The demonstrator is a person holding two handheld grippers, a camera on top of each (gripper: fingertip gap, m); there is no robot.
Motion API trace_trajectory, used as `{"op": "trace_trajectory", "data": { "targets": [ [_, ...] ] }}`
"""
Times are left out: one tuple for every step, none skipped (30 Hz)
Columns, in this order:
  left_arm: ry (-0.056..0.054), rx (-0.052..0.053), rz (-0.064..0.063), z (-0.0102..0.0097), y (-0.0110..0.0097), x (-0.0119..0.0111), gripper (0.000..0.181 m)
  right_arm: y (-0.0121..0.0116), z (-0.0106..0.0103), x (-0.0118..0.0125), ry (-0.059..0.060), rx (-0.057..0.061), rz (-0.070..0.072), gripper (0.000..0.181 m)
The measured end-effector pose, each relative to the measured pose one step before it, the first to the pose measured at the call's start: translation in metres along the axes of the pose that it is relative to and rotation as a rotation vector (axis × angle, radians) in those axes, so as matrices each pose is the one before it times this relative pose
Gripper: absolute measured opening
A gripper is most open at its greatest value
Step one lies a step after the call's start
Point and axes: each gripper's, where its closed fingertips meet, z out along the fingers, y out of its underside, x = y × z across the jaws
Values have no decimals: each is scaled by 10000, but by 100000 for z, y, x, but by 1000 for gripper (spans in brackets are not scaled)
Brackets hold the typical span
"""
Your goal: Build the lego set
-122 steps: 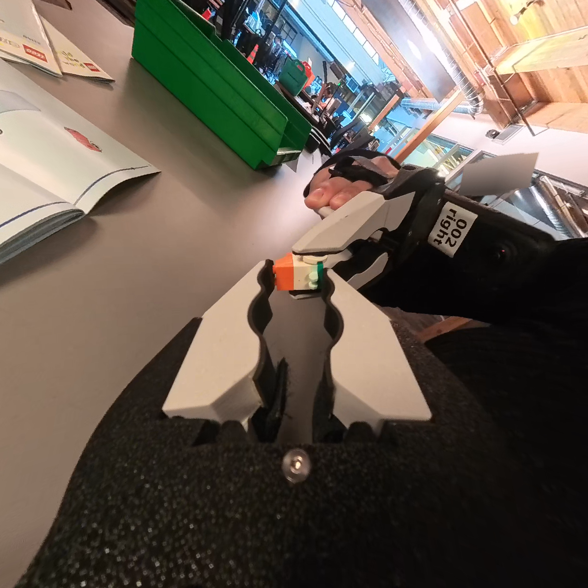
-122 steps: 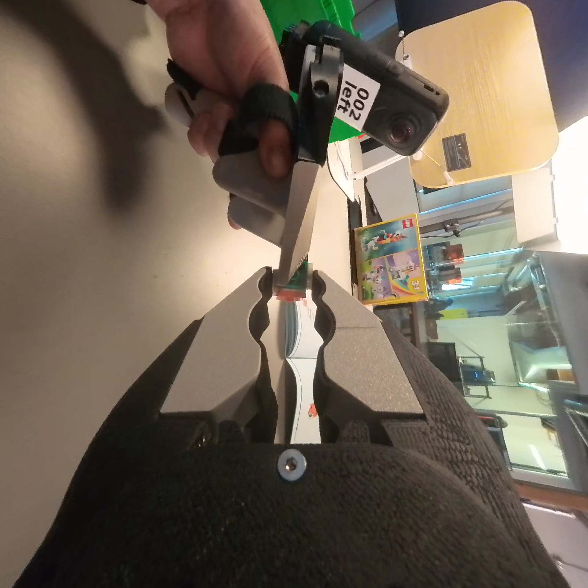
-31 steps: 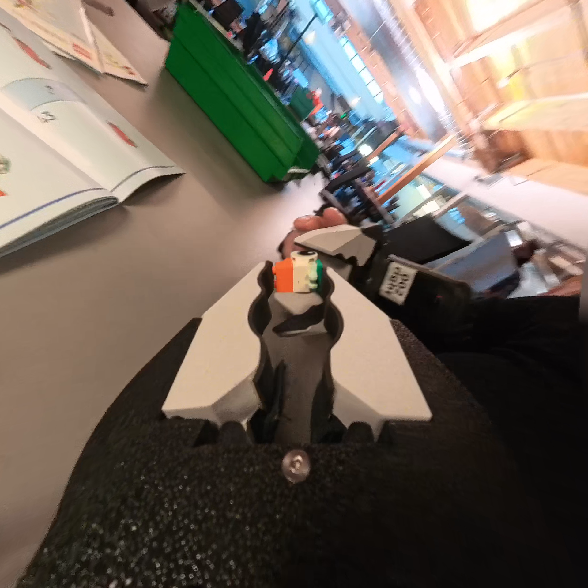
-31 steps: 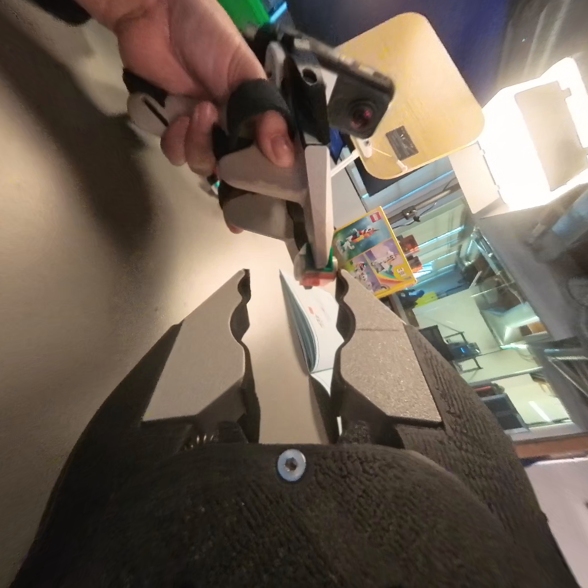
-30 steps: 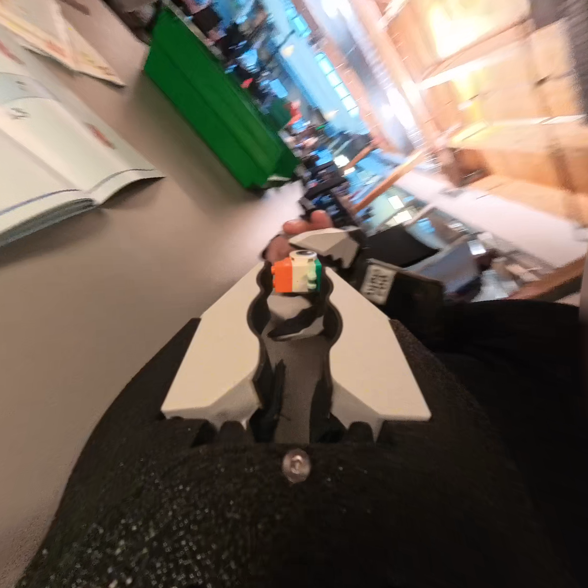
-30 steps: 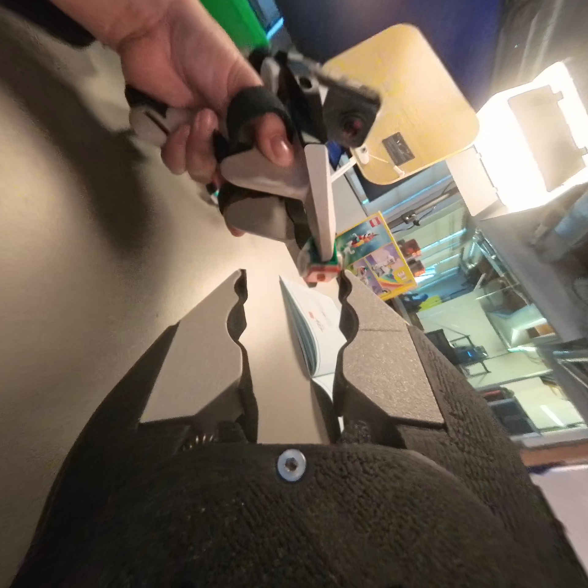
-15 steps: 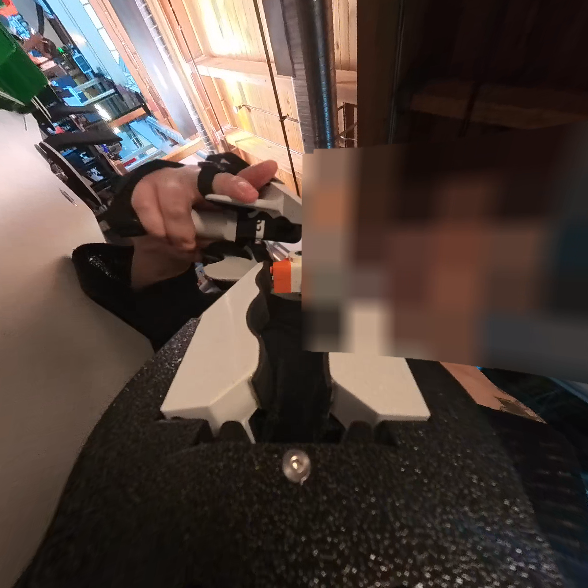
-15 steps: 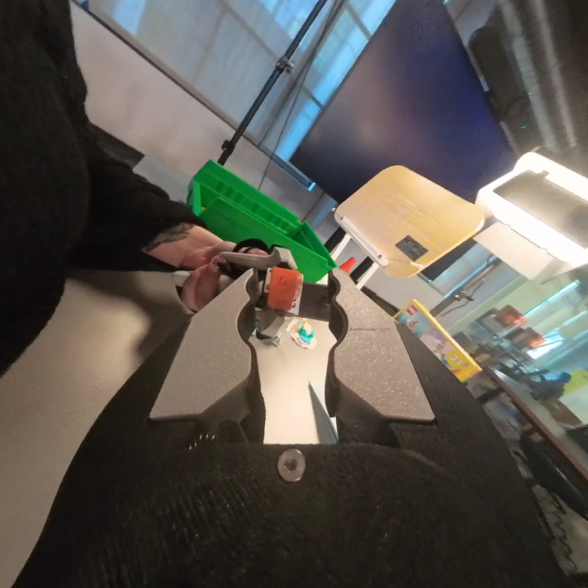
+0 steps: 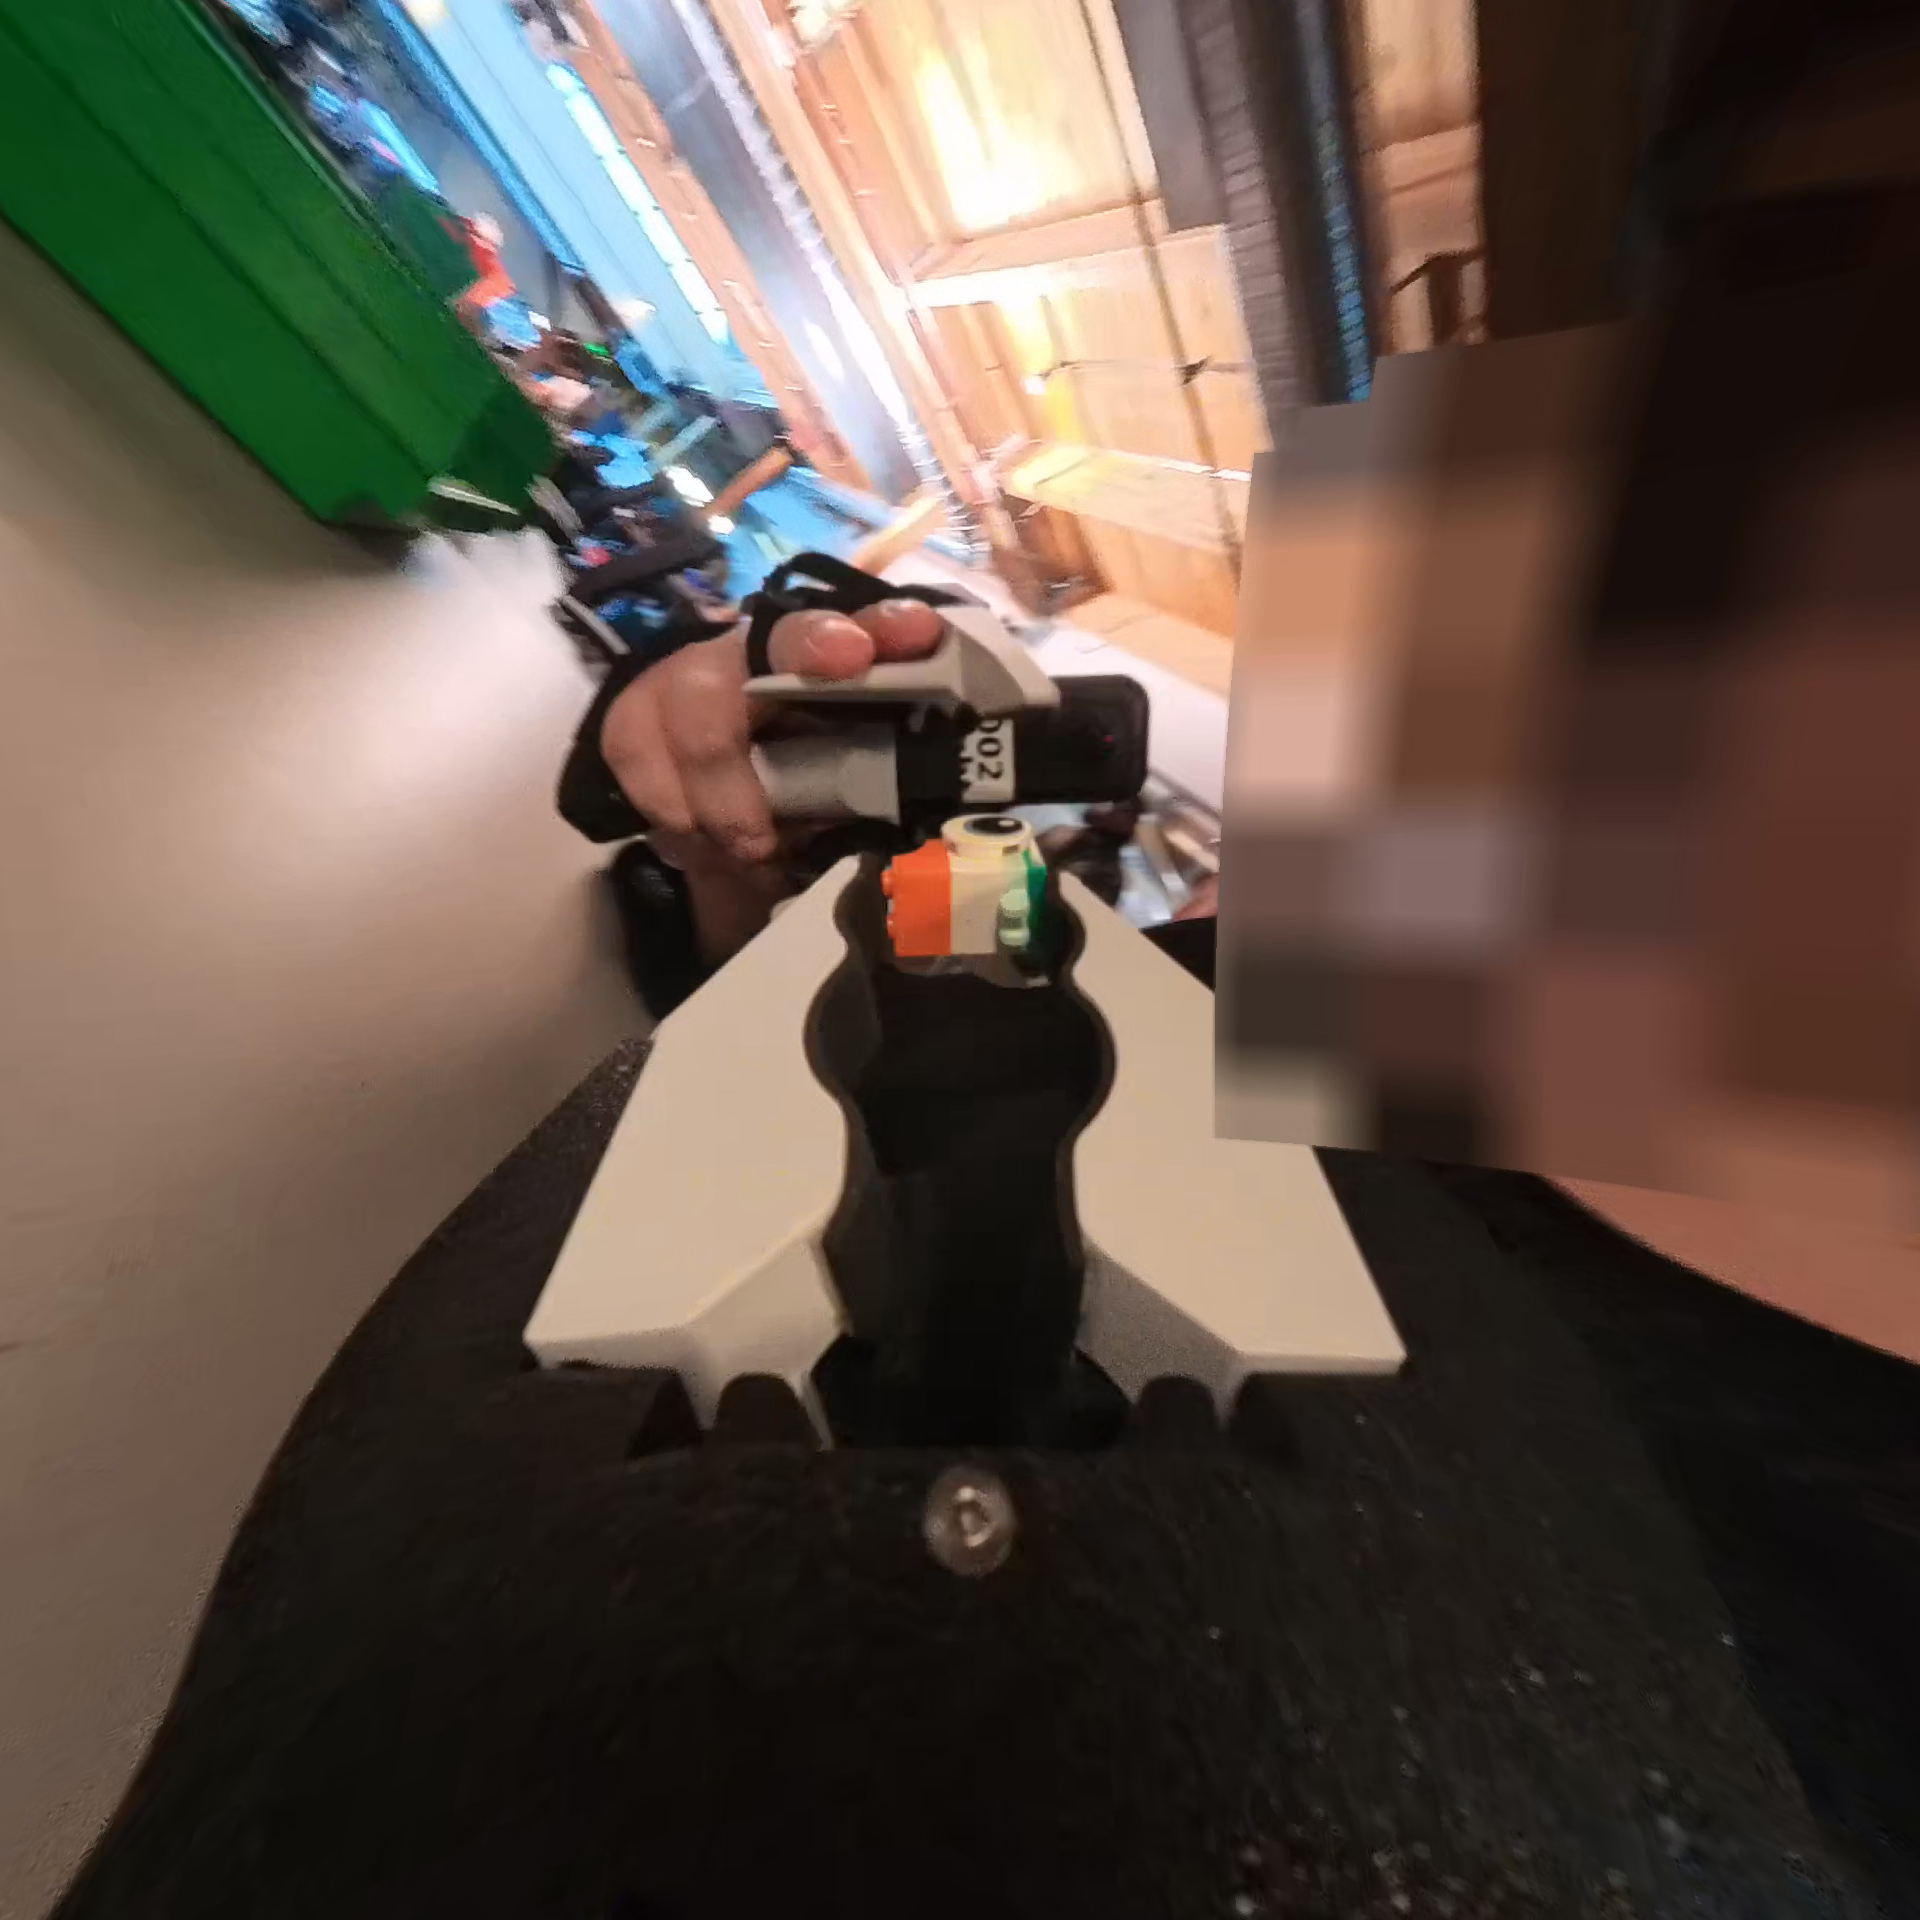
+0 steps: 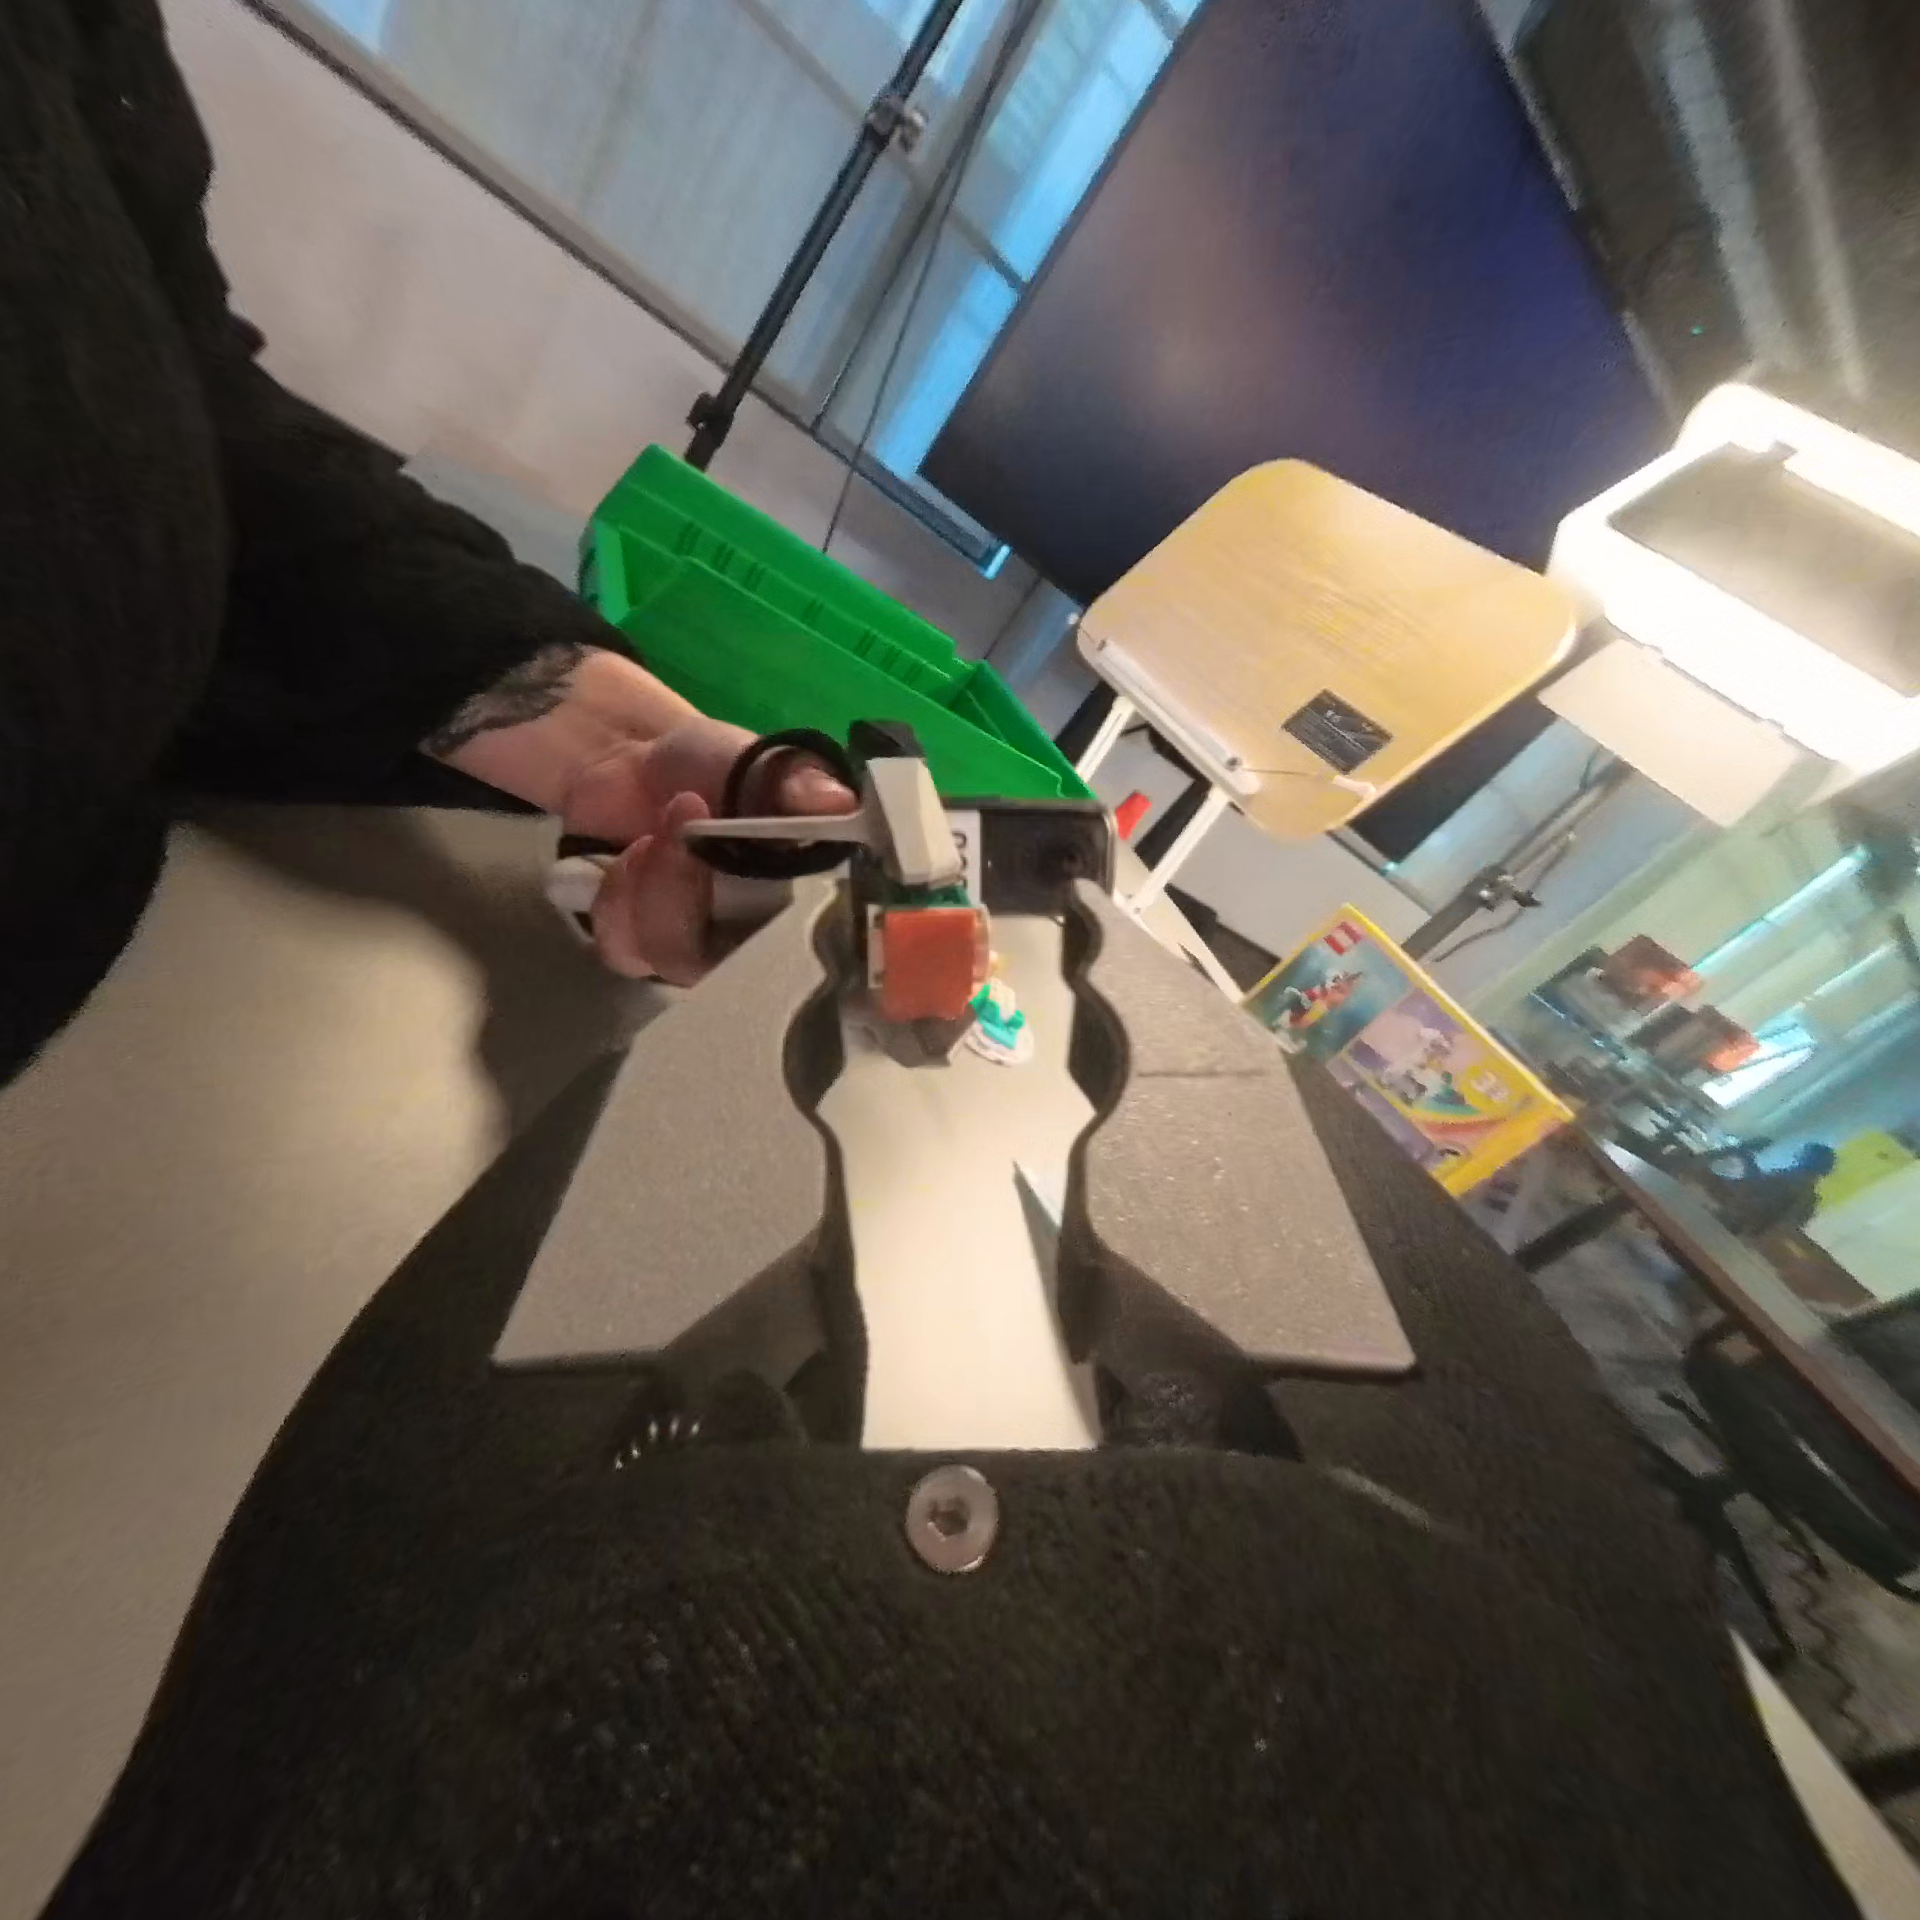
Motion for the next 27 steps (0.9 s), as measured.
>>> {"op": "trace_trajectory", "data": {
  "targets": [
    [-498,19,497,-18,-57,-546,28,705,-485,348,153,-16,236,47],
    [-495,76,529,-40,-161,-484,28,831,-527,558,123,-178,316,52],
    [-501,108,551,-54,-244,-449,27,725,-536,686,90,-218,327,52],
    [-412,35,594,-53,-163,-278,27,449,-547,841,140,-86,405,52],
    [-428,-1,711,-38,-106,-262,27,193,-539,815,100,92,631,48],
    [-509,12,888,-32,-119,-311,27,-3,-470,545,-89,190,893,44],
    [-506,-16,1030,-12,-75,-248,27,-164,-361,373,-208,242,1082,44],
    [-445,-128,1108,22,64,-117,27,-217,-236,106,-359,244,1162,42],
    [-563,-174,1190,40,147,-250,27,-112,-76,-152,-494,167,1206,38],
    [-541,-161,1334,20,163,-165,27,79,70,-229,-526,57,1249,37],
    [-396,-160,1403,30,180,95,27,298,212,-123,-457,-55,1290,36],
    [-306,-129,1375,52,134,232,27,416,304,108,-314,-119,1315,37],
    [-348,-154,1207,67,143,127,27,407,366,238,-251,-93,1273,37],
    [-308,-148,961,93,101,96,27,413,368,-45,-436,-84,1082,37],
    [-76,-49,654,103,-43,327,27,468,307,-358,-580,-121,776,38],
    [77,101,338,66,-261,440,27,468,256,-262,-430,-161,543,38],
    [67,145,135,38,-303,298,27,488,186,-112,-271,-231,425,38],
    [57,136,113,-12,-268,197,27,510,152,-91,-213,-265,361,39],
    [-3,139,188,-78,-246,70,27,493,129,-119,-195,-262,309,40],
    [38,121,225,-87,-206,127,27,496,141,-199,-213,-266,230,40],
    [38,69,197,-58,-149,140,27,469,165,-226,-198,-256,164,40],
    [12,32,171,-18,-93,122,27,369,188,-119,-129,-205,122,40],
    [-17,-13,172,32,-46,101,27,259,175,-47,-77,-141,74,37],
    [44,-53,178,54,22,191,27,221,159,-15,-50,-119,39,34],
    [75,-62,154,66,52,235,27,274,139,59,13,-161,12,33],
    [64,-71,110,84,102,222,27,266,114,101,61,-153,-47,33],
    [53,-44,58,55,76,149,27,159,80,48,65,-98,-123,27]
  ]
}}
